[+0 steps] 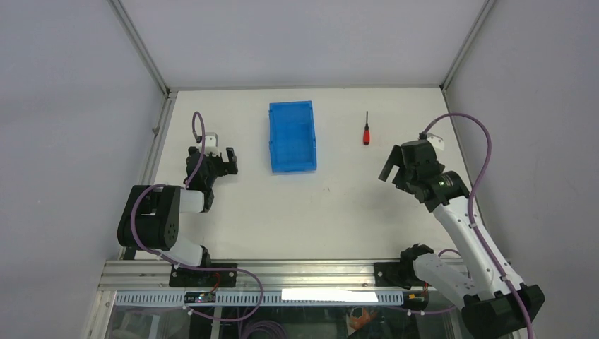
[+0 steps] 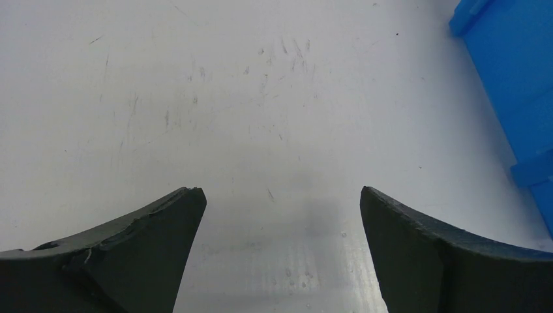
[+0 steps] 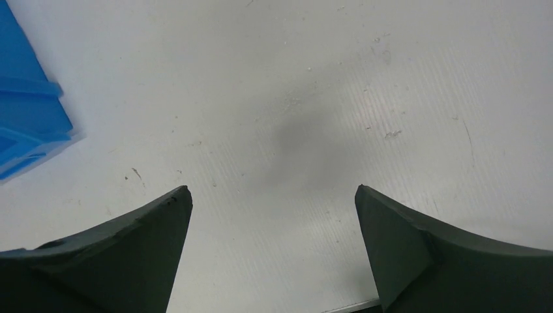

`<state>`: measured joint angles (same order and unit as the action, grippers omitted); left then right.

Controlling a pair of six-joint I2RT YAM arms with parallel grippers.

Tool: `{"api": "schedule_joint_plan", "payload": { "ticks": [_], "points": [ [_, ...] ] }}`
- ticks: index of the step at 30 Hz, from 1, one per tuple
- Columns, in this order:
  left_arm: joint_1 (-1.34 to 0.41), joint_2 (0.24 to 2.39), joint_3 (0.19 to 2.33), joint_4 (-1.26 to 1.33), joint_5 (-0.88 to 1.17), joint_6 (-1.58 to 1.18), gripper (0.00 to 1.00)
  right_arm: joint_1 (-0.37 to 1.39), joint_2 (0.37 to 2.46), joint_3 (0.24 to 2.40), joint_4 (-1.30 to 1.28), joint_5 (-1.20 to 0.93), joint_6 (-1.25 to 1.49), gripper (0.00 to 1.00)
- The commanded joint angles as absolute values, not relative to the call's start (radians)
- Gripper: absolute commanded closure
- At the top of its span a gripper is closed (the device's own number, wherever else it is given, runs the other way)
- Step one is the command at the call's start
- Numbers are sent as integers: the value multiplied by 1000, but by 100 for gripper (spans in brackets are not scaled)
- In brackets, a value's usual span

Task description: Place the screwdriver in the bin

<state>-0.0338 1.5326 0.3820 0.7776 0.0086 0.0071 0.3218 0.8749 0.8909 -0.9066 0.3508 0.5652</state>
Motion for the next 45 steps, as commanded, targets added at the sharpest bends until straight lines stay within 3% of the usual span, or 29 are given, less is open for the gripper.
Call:
{"api": "schedule_joint_plan", "payload": {
  "ticks": [1,4,9,17,24,29,34,35,37,40,45],
  "points": [
    [-45,1507,383,804,18,-9,1,327,961,1063,-880,350,532,1],
    [-44,1508,383,804,18,-9,1,327,1102,1207,-850,346,467,1],
    [-44,1508,383,804,18,-9,1,301,1512,1551,-903,378,391,1],
    [-45,1507,384,804,18,-9,1,223,2012,1938,-949,223,342,2],
    [-45,1508,383,804,19,-9,1,172,2266,2049,-924,137,307,7],
    [-45,1507,383,804,18,-9,1,167,2336,2076,-910,108,295,11],
    [-45,1507,383,804,18,-9,1,167,2359,2049,-905,90,291,27],
    [-45,1507,383,804,18,-9,1,167,2361,2045,-906,89,290,36],
    [-44,1507,383,804,18,-9,1,167,2363,2044,-913,92,290,65],
    [-45,1508,383,804,19,-9,1,168,2351,2058,-929,101,288,96],
    [-45,1508,383,804,19,-9,1,174,2292,2098,-975,128,276,100]
  ]
}}
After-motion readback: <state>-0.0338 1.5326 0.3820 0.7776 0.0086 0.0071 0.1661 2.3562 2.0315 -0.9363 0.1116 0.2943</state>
